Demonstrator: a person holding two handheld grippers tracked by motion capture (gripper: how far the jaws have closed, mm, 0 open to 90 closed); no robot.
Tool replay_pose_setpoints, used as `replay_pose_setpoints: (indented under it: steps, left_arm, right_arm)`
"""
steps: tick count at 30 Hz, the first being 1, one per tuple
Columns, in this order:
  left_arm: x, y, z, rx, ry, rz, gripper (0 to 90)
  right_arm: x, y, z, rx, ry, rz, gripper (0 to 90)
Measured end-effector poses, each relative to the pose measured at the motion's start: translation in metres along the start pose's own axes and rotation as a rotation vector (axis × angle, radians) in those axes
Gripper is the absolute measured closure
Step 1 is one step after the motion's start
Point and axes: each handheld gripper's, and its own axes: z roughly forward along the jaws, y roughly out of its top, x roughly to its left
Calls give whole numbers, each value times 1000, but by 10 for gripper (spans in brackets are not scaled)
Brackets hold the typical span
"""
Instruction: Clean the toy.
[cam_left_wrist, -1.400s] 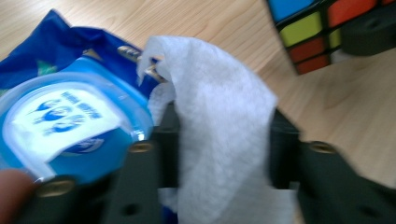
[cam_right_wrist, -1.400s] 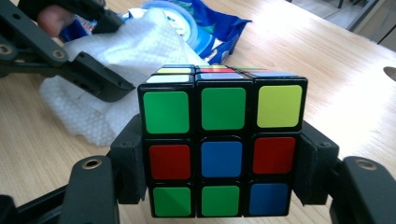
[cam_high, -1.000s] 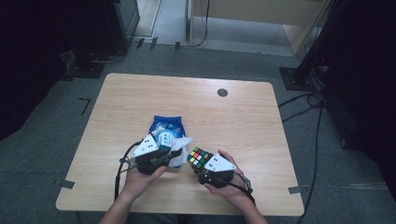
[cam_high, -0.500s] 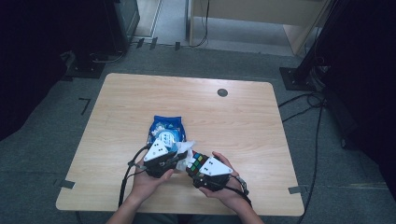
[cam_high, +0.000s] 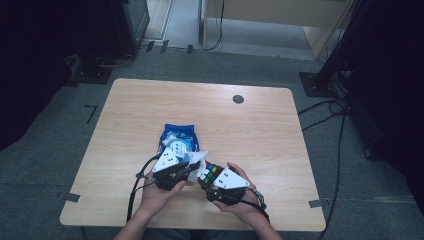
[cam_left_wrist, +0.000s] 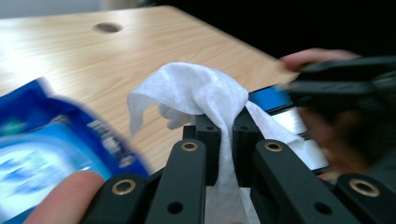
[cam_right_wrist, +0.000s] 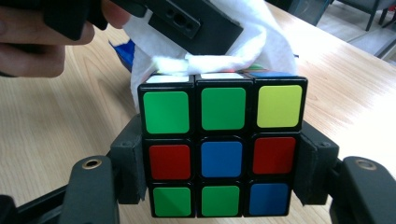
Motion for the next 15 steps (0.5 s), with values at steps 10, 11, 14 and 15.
replay_pose_setpoints:
  steps: [10, 11, 14, 15]
  left_arm:
    - [9, -2, 0, 20, 78, -20, 857]
    - [7, -1, -1, 13, 59, -18, 858]
    - [-8, 3, 1, -6, 5, 45, 853]
    - [-12, 3, 3, 1, 22, 64, 853]
  right_arm:
    - [0, 0, -1, 2, -5, -5, 343]
    - [0, 1, -1, -4, -2, -2, 343]
    - [2, 2, 0, -3, -2, -4, 343]
    - [2, 2, 1, 3, -4, -9, 343]
